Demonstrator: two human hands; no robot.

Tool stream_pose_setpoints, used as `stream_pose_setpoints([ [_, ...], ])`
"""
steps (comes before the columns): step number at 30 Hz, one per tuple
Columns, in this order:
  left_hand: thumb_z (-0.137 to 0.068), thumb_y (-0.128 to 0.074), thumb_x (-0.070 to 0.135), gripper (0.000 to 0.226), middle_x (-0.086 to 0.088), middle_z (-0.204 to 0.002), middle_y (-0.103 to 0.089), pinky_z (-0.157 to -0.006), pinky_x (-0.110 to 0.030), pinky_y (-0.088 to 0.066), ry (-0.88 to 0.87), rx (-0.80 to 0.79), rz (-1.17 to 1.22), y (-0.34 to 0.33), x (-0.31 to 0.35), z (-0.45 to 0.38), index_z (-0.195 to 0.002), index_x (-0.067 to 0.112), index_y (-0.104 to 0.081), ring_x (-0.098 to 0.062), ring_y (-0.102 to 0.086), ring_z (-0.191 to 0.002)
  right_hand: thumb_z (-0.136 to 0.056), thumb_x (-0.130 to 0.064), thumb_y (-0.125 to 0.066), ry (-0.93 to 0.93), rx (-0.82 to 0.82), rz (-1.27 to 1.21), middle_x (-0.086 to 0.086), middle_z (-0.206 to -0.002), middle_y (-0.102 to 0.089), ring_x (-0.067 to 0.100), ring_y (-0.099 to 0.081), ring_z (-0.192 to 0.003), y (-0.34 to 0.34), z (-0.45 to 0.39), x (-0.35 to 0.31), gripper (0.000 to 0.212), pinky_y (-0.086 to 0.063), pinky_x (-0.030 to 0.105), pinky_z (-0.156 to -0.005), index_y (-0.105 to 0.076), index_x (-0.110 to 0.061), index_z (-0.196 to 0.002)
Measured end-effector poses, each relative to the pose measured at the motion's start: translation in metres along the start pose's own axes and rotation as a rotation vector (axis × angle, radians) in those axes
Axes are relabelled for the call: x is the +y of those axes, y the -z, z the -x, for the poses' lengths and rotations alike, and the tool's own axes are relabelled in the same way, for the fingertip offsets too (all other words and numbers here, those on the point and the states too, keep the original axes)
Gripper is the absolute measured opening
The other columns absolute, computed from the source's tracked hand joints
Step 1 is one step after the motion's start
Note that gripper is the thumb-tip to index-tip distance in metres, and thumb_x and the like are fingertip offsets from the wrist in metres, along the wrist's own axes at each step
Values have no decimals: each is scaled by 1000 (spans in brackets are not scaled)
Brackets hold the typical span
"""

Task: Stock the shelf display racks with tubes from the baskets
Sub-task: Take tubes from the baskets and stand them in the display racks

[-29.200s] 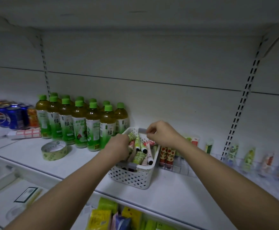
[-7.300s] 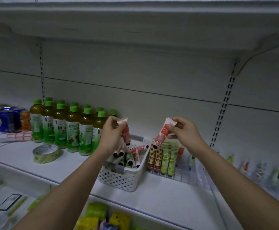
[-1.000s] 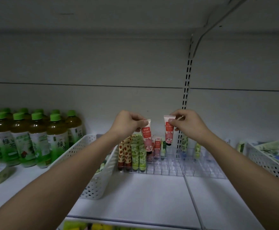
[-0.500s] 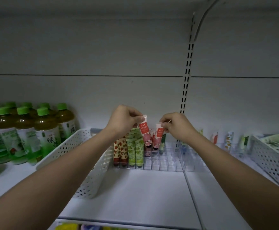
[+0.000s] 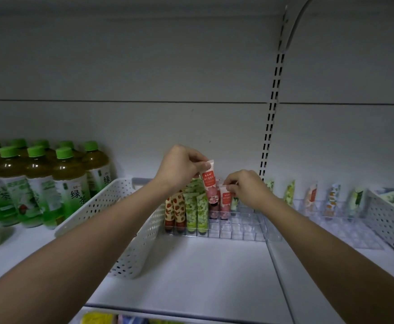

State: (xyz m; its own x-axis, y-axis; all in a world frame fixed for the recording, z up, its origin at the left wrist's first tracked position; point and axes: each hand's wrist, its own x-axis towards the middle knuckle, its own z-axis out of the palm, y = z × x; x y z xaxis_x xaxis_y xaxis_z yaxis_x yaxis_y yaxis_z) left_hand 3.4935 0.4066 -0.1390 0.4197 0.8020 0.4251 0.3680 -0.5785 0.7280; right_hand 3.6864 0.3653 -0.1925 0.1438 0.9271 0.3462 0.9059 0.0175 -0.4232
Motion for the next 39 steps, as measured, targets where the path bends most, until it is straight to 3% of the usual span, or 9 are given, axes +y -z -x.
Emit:
stream_pose_setpoints([
  [5, -86, -72, 21, 10, 6, -77, -73, -63, -23, -54, 3, -6, -25, -1, 3, 4, -91, 15, -77, -9, -65, -69, -94, -13, -62, 3, 6, 24, 8, -113, -69, 19, -62, -94, 2, 3, -4, 23, -48, 29, -86, -70, -10, -115],
  [10, -86, -72, 22, 9, 12, -72, -69, -54, -14, -43, -27, 5, -88, -2, 9, 7, -91, 17, -77, 1, -59, -60, -97, -20, -54, 23, 80, 48, 5, -119, -62, 12, -51, -92, 7, 17, -3, 31, -42, 27, -80, -58, -13, -127],
  [13, -86, -72, 21, 10, 8, -79, -71, -59, -16, -44, -56, 16, -164, -3, 13, 9, -93, 16, -77, 1, -59, -66, -98, -23, -53, 20, 96, 54, 4, -118, -59, 12, -51, -90, 8, 32, -1, 30, -41, 28, -78, -57, -13, -126],
  [17, -88, -70, 19, 13, 1, -91, -74, -63, -16, -46, -68, 22, -252, -10, 15, 14, -97, 12, -76, 1, -59, -70, -97, -26, -54, 46, 2, -15, -3, -104, -62, 13, -56, -86, -1, 64, -4, 20, -44, 29, -73, -63, -17, -112],
  [21, -88, -69, 14, 15, -4, -100, -74, -76, -20, -47, -80, 37, -362, -18, 18, 19, -100, 9, -75, -8, -62, -79, -98, -36, -53, 95, -182, -79, -5, -115, -64, 14, -59, -103, -19, 102, -5, 25, -49, 33, -90, -65, -23, -116],
  [25, -90, -65, 6, 17, -9, -105, -72, -80, -23, -48, -56, 28, -436, -26, 18, 21, -104, 6, -73, -14, -61, -87, -97, -53, -47, 133, -363, -60, -10, -143, -50, 8, -46, -128, -39, 131, 3, 46, -37, 29, -108, -54, -30, -136],
  [27, -90, -64, 5, 16, -9, -105, -72, -86, -28, -53, -53, 24, -457, -29, 18, 21, -103, 6, -73, -18, -64, -91, -96, -60, -40, 139, -412, -8, -12, -156, -34, 8, -28, -143, -50, 142, 9, 58, -23, 30, -117, -40, -33, -148],
  [30, -90, -63, 4, 16, -8, -104, -72, -89, -33, -54, -56, 23, -500, -35, 17, 20, -101, 7, -74, -19, -65, -92, -96, -65, -33, 134, -405, 53, -14, -162, -16, 6, -8, -149, -62, 150, 15, 64, -7, 31, -121, -27, -36, -153],
  [39, -91, -63, 5, 13, -7, -101, -72, -81, -27, -53, -38, 23, -525, -51, 10, 15, -96, 8, -74, -15, -62, -84, -96, -65, -33, 127, -372, 36, -14, -162, -14, 5, -7, -149, -66, 152, 17, 63, -3, 34, -122, -27, -37, -153],
])
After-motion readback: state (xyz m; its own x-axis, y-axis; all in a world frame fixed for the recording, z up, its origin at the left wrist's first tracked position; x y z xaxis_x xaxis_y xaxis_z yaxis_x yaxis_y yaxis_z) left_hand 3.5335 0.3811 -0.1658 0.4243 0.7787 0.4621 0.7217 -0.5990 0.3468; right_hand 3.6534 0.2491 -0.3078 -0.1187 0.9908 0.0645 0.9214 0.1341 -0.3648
